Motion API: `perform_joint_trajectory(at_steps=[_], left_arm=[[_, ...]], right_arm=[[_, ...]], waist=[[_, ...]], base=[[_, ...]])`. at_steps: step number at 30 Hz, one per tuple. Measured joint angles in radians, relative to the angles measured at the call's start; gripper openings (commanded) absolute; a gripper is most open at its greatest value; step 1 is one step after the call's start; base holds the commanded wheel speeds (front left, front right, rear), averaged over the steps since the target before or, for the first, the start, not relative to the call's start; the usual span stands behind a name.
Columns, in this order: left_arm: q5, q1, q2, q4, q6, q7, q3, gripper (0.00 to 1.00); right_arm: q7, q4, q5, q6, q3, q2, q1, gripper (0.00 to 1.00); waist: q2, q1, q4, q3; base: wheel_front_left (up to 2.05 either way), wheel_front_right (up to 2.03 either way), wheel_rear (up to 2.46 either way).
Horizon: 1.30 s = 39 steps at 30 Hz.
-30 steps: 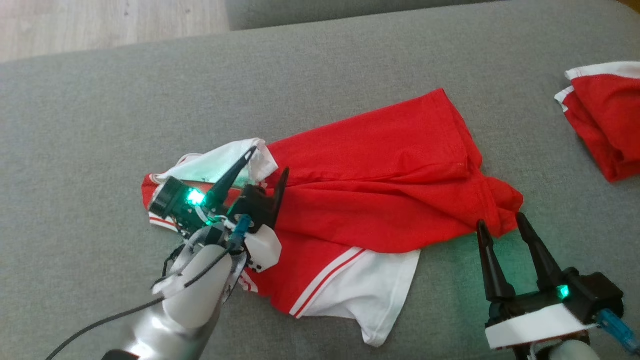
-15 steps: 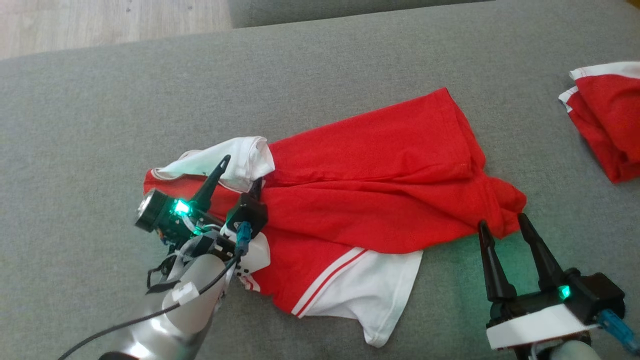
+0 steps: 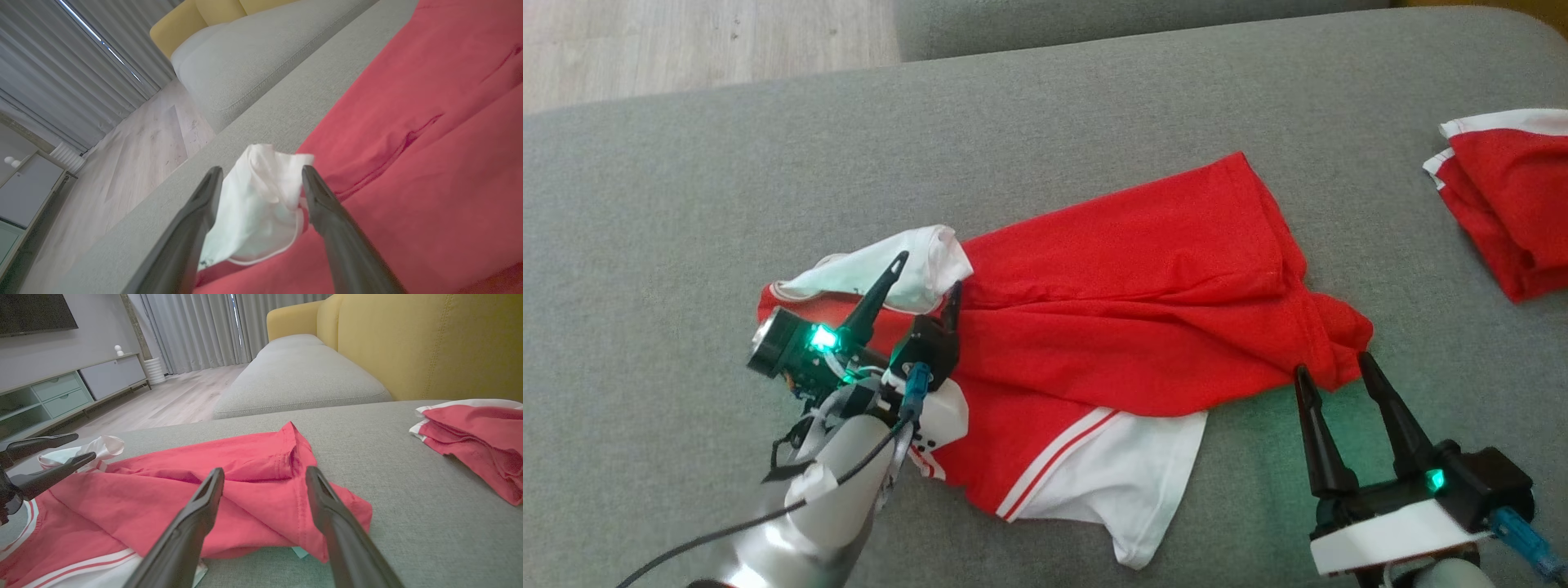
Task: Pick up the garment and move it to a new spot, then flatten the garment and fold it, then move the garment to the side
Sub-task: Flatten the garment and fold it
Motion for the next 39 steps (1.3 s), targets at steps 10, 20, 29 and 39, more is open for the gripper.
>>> perform_joint_trajectory(at_steps=[10,20,29,39], left_arm=[[0.021,0.080,0.097,-0.139,0.036,0.098,-0.019,1.00],[0.021,0.073,0.106,-0.174,0.032,0.114,-0.028,1.00],[0.018,0.047,0.105,-0.169,-0.003,0.105,-0.055,0.45],[-0.018,0.029,0.105,-0.134,-0.018,0.081,-0.055,0.00]], right_arm=[[0.000,0.000,0.000,0.000,-0.004,0.003,0.001,1.00],[0.000,-0.001,0.000,0.000,-0.001,0.004,-0.001,1.00],[0.000,0.002,0.000,0.000,-0.001,0.003,-0.001,1.00],[0.000,0.003,0.000,0.000,0.000,0.003,-0.001,1.00]], waist=[[0.0000,0.0000,-0.006,0.010],[0.0000,0.0000,-0.013,0.031],[0.0000,0.0000,-0.023,0.026],[0.0000,0.0000,-0.031,0.013]], base=[[0.00,0.00,0.00],[0.00,0.00,0.00],[0.00,0.00,0.00],[0.00,0.00,0.00]])
